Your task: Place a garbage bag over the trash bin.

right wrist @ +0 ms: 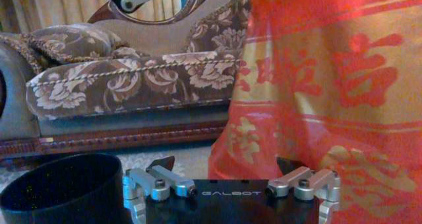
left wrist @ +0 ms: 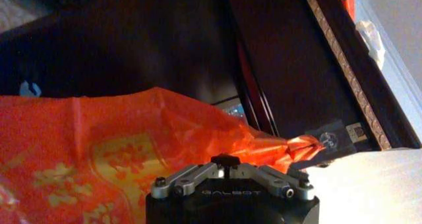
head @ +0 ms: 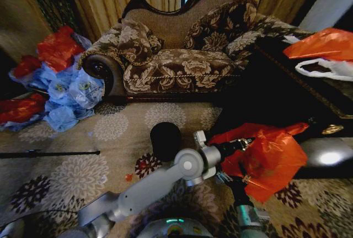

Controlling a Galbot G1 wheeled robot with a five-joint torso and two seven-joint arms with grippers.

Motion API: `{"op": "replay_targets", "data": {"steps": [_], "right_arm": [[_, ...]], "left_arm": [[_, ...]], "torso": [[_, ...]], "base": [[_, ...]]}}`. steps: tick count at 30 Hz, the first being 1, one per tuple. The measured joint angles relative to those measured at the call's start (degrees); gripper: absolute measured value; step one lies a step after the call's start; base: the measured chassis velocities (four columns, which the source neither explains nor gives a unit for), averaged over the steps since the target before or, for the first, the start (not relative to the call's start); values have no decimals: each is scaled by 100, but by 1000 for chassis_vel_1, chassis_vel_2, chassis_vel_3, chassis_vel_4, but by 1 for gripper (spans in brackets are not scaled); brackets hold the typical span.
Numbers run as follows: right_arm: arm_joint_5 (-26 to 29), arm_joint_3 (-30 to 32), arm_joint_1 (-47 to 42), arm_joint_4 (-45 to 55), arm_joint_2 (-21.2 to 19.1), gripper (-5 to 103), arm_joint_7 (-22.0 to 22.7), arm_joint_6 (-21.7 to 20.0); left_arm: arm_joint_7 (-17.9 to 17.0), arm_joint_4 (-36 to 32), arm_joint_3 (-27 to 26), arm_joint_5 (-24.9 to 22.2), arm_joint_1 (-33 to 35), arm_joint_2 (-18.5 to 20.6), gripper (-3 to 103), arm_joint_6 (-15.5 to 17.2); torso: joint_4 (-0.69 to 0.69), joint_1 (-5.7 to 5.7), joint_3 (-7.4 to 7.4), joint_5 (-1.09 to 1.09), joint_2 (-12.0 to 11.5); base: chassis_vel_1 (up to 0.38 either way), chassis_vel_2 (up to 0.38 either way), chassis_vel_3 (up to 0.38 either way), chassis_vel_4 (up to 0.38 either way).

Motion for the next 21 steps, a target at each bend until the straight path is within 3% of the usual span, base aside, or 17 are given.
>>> {"op": "replay_targets", "data": {"steps": [12,18,19,21], "right_arm": [[-115,-51,-120,-24,-12,100,-88,15],[-144,-62,-111,-70,37,100,-86,26],[-144,-61,-108,-81,37,100,-84,32],[-141,-57,-106,-93,31,100,-82,36]], "left_arm": [[-23,-313,-258,-20,226,383,0,78],[-106,-245,-195,-253,83,125,-3,180],[-130,-195,-161,-292,11,47,2,213],[-152,-130,-113,-313,-60,-38,2,232]], "torso": [[0,0,0,0,0],[0,0,0,0,0],[0,0,0,1,0],[0,0,0,2,0]], "base": [[0,0,0,0],[0,0,0,0],[0,0,0,0],[0,0,0,0]]}}
